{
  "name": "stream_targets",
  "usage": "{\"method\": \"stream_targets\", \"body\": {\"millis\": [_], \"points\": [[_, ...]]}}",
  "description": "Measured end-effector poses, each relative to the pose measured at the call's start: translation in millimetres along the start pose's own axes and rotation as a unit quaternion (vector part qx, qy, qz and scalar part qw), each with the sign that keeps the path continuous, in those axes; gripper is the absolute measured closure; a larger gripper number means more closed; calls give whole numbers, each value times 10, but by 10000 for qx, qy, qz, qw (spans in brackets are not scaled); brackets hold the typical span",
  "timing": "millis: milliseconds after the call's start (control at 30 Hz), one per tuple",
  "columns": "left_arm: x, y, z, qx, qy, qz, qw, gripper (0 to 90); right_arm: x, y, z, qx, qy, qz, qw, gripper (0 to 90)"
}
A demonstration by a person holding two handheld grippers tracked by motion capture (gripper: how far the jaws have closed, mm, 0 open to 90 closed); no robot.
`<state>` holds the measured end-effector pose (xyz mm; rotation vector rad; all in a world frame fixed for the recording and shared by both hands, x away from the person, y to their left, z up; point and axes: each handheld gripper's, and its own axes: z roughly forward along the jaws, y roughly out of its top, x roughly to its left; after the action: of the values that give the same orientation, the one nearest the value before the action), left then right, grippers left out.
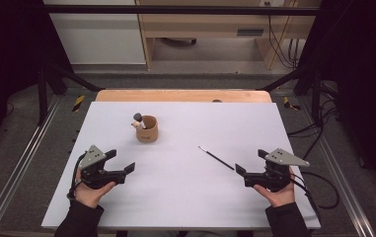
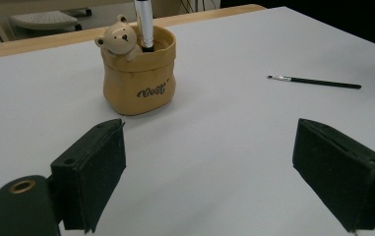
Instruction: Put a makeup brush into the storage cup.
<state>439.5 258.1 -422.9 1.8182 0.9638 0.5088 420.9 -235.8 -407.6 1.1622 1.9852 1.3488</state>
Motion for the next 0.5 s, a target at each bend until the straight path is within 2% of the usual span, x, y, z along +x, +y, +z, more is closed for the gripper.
{"method": "stream_targets", "body": {"millis": [300,500], "points": [[22,-31,36,105,-13,-15,9999,124,48,68,89,196,-29,-168,9997,52],[32,-36,44,149,-26,-6,9999,124,97,150,158,311,46,-318,9990,66]]}}
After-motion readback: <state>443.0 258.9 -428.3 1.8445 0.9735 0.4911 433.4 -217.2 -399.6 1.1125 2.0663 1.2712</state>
